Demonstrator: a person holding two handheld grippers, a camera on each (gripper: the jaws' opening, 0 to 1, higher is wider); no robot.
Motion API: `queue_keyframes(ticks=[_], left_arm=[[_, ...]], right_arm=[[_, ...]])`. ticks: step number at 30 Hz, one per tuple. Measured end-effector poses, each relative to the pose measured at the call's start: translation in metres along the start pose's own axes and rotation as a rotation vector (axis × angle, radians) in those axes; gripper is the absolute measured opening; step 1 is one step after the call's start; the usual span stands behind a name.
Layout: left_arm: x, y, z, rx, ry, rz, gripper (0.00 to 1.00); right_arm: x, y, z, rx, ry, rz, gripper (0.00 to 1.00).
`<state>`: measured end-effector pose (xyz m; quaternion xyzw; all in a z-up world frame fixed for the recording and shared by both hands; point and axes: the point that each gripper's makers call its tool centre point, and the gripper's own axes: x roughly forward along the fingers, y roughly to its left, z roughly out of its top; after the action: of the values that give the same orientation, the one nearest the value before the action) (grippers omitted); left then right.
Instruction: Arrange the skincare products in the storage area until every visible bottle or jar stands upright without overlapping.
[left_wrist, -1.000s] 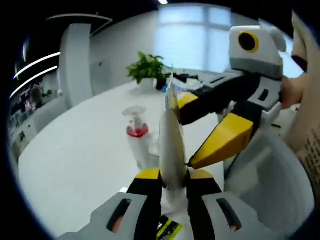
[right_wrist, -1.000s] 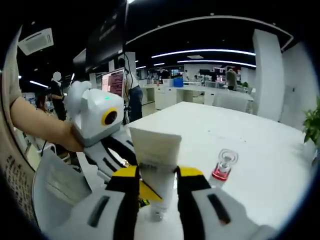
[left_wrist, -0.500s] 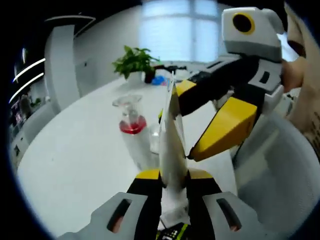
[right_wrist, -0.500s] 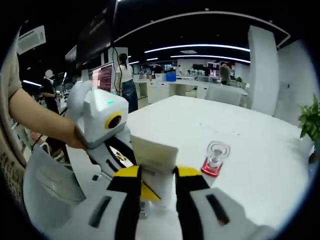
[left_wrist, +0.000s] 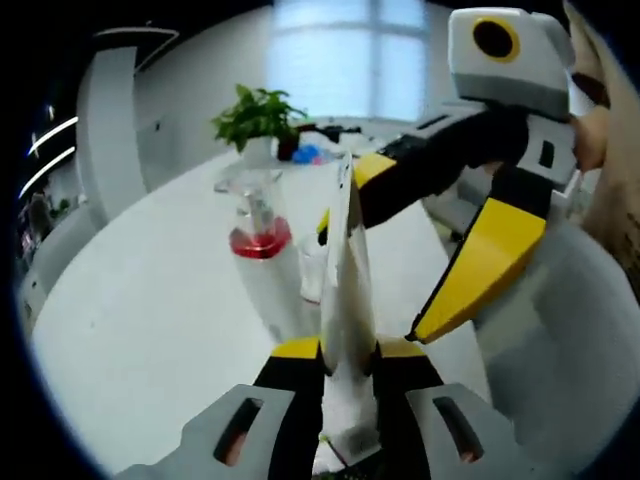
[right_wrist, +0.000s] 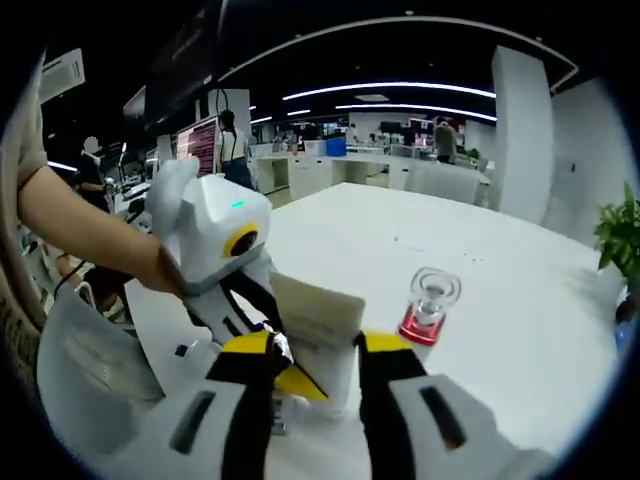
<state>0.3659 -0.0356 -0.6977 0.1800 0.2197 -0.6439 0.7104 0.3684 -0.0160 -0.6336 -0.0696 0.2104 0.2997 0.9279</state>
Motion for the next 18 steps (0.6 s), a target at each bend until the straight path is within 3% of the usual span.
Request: queue_keyframes(ticks=[15,18], left_arm=[[0.004,0.009,0.004,0.033,0.028,-0.022,0.14],[0.004,0.013,0.004,0.035,0.033,-0.022,0.14]], right_arm=[[-0.015,-0.007,0.001,0.09,-0.083,-0.01,0.41],[-0.018,-0.011,-0.001,0.117,-0.1,-0.018,0.48]])
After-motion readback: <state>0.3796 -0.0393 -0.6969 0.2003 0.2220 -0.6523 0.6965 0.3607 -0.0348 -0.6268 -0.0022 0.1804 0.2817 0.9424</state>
